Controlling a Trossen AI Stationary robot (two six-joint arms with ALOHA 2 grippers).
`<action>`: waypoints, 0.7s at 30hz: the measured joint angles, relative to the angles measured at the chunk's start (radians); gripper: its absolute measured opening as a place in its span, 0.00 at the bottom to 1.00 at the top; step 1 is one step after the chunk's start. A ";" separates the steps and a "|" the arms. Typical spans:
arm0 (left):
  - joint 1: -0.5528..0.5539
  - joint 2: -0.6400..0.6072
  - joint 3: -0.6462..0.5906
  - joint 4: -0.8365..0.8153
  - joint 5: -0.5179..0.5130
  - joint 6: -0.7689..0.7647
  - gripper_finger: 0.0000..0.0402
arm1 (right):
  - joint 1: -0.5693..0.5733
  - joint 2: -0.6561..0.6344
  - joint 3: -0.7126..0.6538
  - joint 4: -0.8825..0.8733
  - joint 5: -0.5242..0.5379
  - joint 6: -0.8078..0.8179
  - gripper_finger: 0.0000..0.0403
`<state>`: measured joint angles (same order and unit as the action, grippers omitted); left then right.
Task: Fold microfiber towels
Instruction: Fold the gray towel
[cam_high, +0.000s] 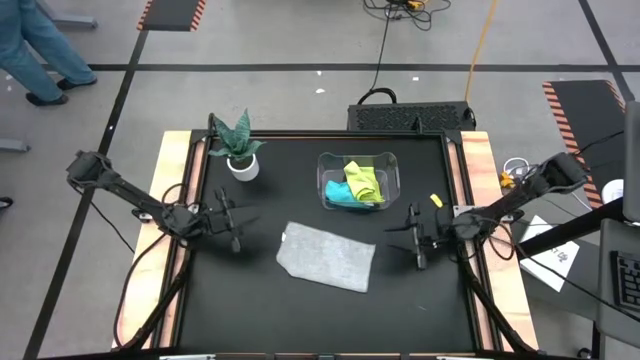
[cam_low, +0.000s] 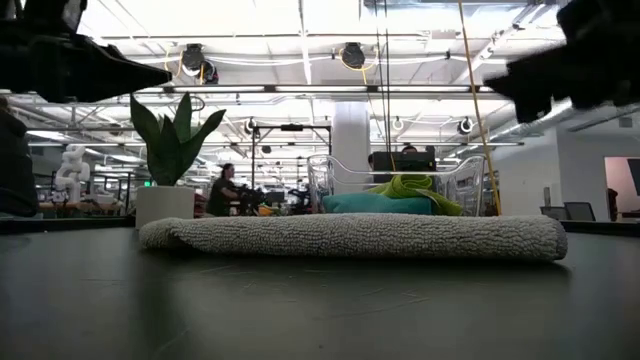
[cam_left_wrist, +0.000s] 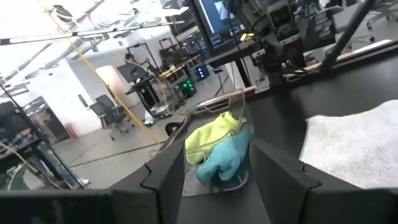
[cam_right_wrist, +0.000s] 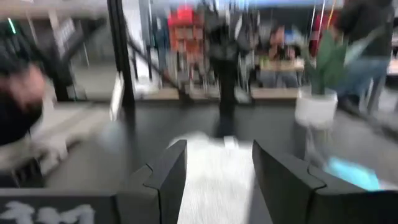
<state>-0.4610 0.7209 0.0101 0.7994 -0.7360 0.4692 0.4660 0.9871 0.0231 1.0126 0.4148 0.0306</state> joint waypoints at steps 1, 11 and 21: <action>-0.004 -0.031 0.000 -0.032 0.000 0.001 0.45 | 0.000 -0.049 0.007 -0.095 -0.001 0.013 0.43; -0.013 -0.334 0.000 -0.342 0.009 -0.115 0.45 | 0.000 -0.391 0.049 -0.492 -0.053 0.036 0.43; -0.013 -0.541 0.000 -0.666 0.005 -0.318 0.45 | 0.000 -0.358 0.027 -0.511 -0.053 0.121 0.43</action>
<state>-0.4736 0.1803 0.0105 0.1329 -0.7307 0.1508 0.4660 0.6286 0.0505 0.5019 0.3615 0.1514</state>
